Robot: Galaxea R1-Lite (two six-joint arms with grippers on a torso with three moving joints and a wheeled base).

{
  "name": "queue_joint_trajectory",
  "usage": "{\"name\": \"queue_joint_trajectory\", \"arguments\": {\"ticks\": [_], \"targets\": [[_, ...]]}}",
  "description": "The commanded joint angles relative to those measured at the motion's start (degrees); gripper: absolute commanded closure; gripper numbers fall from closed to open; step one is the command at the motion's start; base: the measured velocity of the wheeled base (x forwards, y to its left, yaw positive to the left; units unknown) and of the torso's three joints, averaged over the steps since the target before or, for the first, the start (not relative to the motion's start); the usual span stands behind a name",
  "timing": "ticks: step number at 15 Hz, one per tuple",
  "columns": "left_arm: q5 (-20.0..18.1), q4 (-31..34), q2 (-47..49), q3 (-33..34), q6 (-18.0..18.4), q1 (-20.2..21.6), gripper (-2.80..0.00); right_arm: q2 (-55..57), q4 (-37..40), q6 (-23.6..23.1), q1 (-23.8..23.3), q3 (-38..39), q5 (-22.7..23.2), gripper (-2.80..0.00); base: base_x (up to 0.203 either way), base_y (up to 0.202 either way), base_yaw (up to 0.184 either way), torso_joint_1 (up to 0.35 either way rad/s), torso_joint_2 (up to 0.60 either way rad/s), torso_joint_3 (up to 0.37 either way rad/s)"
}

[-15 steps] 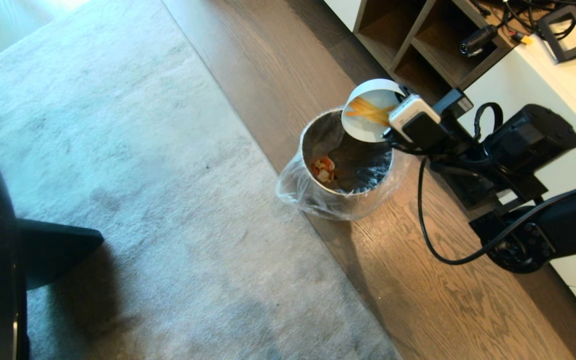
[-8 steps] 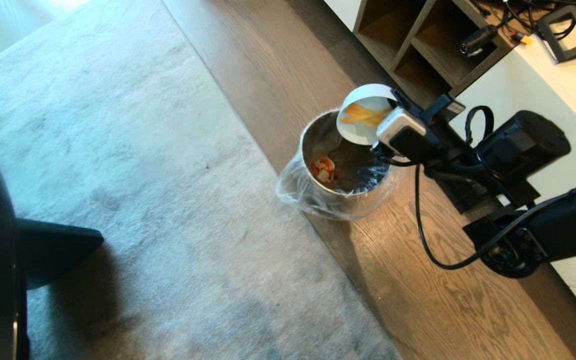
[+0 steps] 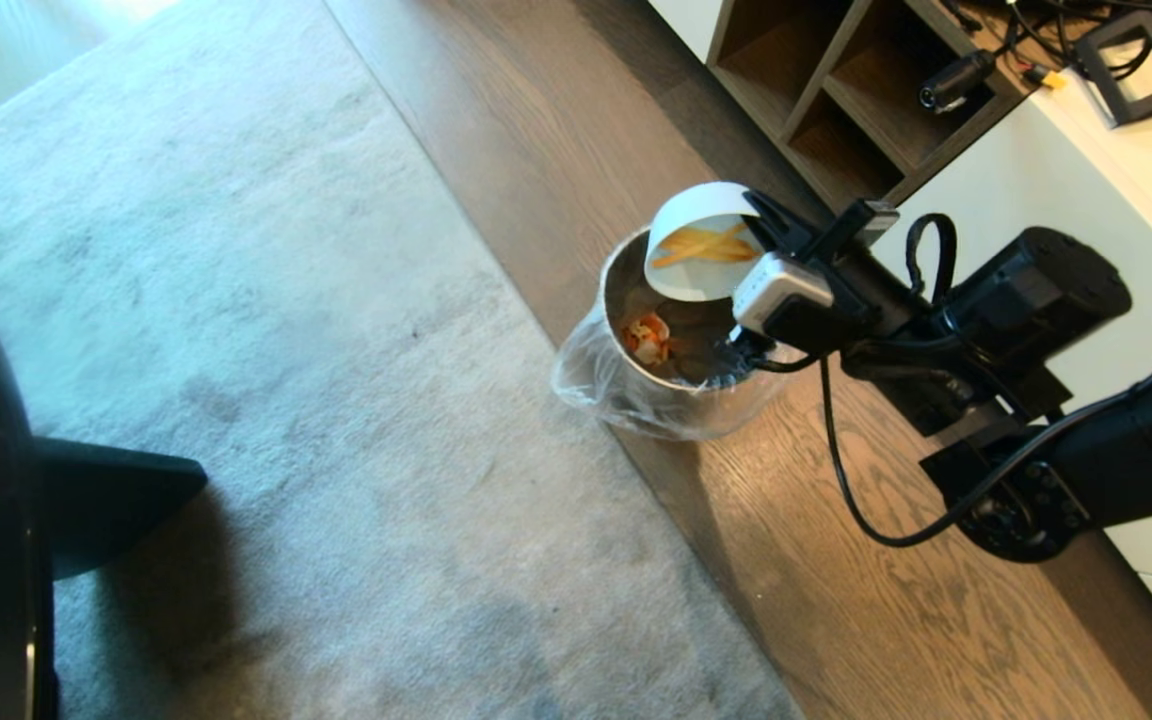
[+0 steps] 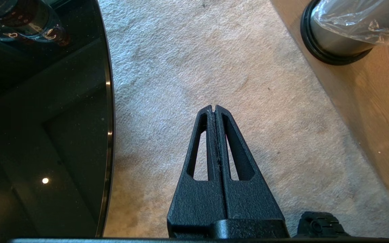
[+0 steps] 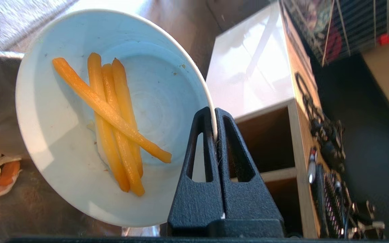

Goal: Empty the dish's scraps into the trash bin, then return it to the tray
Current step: Pour the leftover food from the bowl into the trash can

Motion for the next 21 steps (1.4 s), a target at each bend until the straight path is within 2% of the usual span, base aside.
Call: {"name": "queue_joint_trajectory", "arguments": {"ticks": [1,6,10,21], "targets": [[0.02,-0.01,-0.02,0.0,-0.06,0.0,0.0,-0.13,-2.63,-1.33,-0.96,-0.14,2.87,0.0,0.0,0.0,0.0,0.0,0.0,0.0],[0.02,-0.01,-0.02,0.0,-0.06,0.0,0.0,-0.41,-2.66,-2.82,-2.49,-0.8,10.23,0.0,0.0,0.0,0.0,0.0,0.0,0.0],[0.02,-0.01,-0.02,0.0,-0.06,0.0,0.0,-0.32,-2.71,-3.72,-2.54,-6.4,13.27,0.0,0.0,0.0,0.0,0.0,0.0,0.0],[0.02,-0.01,-0.02,0.0,-0.06,0.0,0.0,-3.99,-2.71,-5.87,-2.31,-4.92,16.09,0.0,0.0,0.0,0.0,0.0,0.0,0.0]]}}
